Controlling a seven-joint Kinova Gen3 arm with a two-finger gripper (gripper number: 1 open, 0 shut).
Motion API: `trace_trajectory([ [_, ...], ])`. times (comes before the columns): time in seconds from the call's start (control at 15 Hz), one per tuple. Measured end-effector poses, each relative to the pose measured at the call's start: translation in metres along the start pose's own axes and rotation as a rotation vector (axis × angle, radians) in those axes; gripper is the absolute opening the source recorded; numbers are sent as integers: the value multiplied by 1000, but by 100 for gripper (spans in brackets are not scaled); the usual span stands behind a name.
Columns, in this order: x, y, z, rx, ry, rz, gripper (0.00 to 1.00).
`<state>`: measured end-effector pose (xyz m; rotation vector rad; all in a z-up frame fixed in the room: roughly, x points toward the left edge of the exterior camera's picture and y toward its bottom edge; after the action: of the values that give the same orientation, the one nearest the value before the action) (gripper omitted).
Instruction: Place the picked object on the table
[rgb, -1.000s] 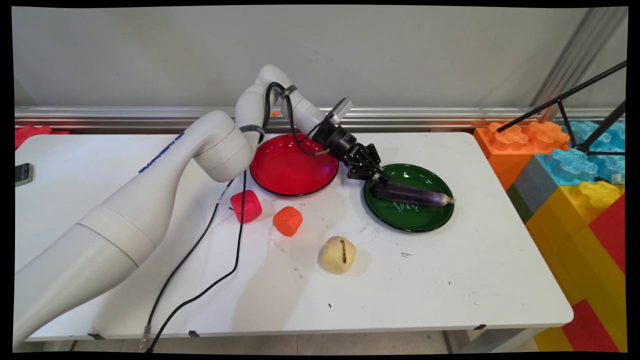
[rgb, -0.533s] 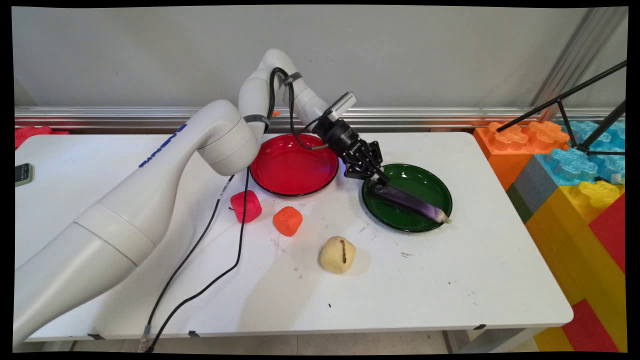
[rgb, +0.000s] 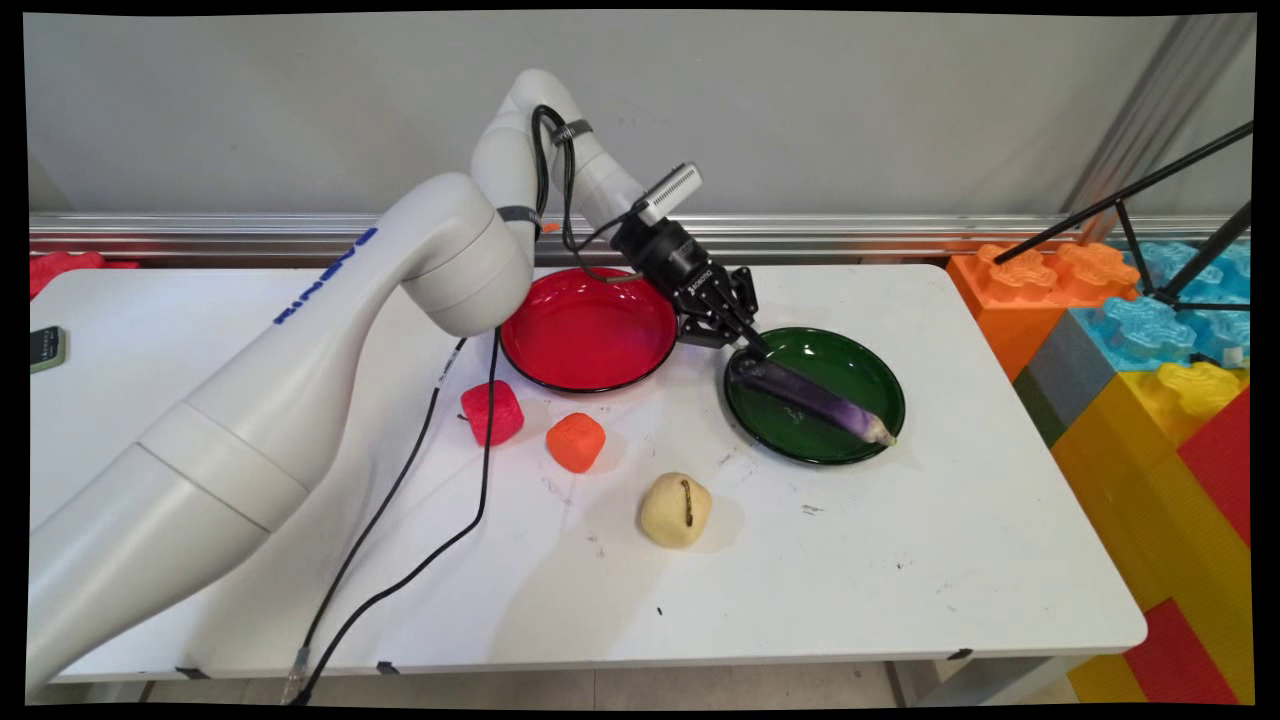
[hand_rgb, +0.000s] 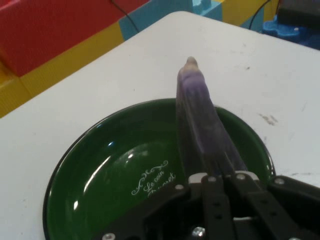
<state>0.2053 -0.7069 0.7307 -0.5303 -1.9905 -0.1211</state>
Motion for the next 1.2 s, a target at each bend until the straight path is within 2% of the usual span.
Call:
trace_trajectory([
  [0.47,23,9,-25,21,-5,-5,0],
  [0.67,31,26,-54,25,-93,-52,0],
  [0.93,47,49,-77,43,-97,-113,0],
  [1.2,62,74,-94,62,-51,-184,0],
])
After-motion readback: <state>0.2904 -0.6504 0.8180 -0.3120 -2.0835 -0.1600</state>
